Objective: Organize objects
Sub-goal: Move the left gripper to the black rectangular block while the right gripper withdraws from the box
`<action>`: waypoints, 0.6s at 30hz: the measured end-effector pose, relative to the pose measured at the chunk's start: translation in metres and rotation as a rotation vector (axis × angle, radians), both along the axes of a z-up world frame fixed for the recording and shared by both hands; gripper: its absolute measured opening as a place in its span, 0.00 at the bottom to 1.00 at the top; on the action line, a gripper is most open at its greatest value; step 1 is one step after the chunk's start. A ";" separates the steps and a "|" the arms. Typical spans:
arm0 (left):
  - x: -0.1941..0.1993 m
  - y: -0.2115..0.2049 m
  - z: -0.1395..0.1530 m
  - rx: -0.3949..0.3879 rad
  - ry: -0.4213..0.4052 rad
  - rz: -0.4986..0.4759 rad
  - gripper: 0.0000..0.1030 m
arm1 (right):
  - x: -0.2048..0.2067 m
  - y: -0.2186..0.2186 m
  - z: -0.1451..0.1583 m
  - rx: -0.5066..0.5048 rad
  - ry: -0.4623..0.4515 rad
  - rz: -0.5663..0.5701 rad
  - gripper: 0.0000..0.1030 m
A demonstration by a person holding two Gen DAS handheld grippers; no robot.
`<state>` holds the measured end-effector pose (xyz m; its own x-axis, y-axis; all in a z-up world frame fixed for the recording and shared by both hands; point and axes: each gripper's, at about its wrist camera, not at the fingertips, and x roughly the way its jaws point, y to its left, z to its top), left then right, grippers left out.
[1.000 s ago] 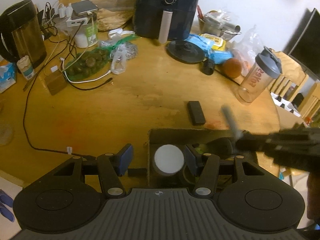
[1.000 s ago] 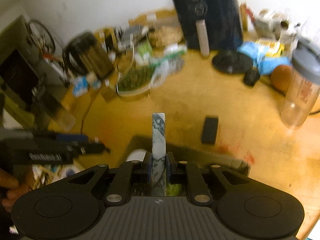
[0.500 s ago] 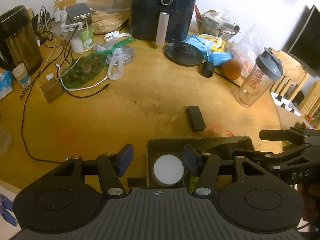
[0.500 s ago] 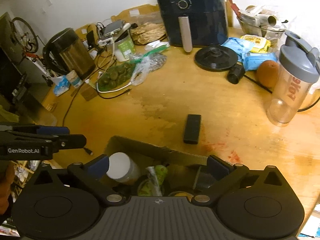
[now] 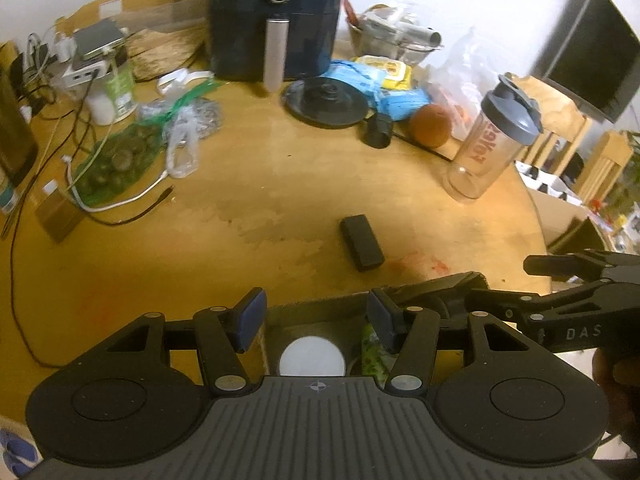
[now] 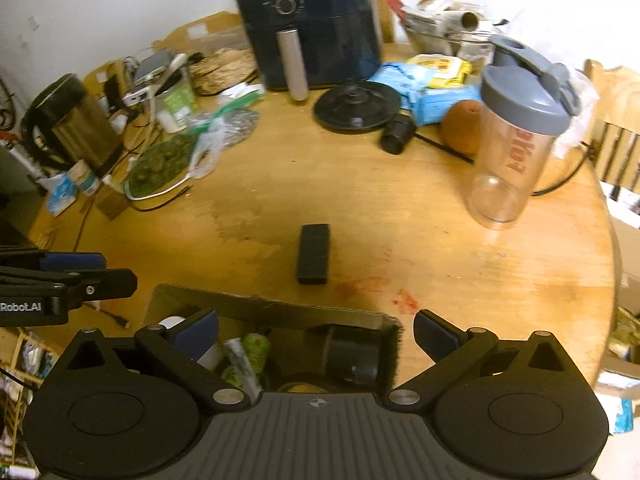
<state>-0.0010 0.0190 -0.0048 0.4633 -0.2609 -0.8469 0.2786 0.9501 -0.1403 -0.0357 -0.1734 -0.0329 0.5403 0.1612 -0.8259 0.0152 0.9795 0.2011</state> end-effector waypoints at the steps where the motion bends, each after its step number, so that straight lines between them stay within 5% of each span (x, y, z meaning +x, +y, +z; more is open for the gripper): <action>1: 0.002 0.000 0.000 -0.001 0.000 -0.011 0.53 | 0.001 -0.001 0.000 -0.003 0.002 -0.009 1.00; 18: 0.012 0.016 -0.010 -0.038 0.018 -0.044 0.53 | 0.003 0.016 -0.001 -0.046 0.013 -0.068 1.00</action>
